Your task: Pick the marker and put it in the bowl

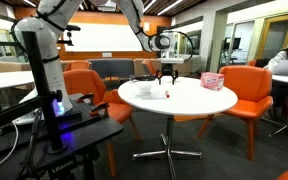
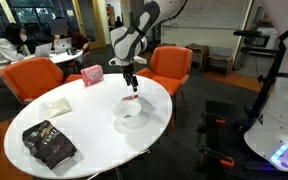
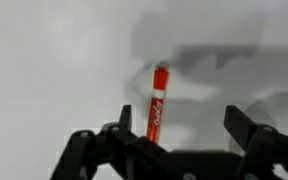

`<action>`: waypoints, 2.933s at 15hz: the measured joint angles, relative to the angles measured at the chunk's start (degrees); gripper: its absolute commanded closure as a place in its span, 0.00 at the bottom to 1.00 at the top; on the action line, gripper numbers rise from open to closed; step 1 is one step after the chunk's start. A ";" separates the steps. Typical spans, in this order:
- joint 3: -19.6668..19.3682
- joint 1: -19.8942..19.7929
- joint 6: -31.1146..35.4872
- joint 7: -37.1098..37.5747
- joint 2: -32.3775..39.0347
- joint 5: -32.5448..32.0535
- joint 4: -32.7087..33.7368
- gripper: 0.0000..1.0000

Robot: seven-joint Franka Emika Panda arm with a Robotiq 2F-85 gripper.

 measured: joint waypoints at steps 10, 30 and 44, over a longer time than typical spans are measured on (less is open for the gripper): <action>4.61 -5.79 9.83 -1.04 4.21 3.66 0.31 0.10; 3.31 -5.07 9.08 -0.53 6.72 2.02 1.20 0.95; 1.46 6.07 0.95 1.12 -3.72 -12.72 -4.56 0.95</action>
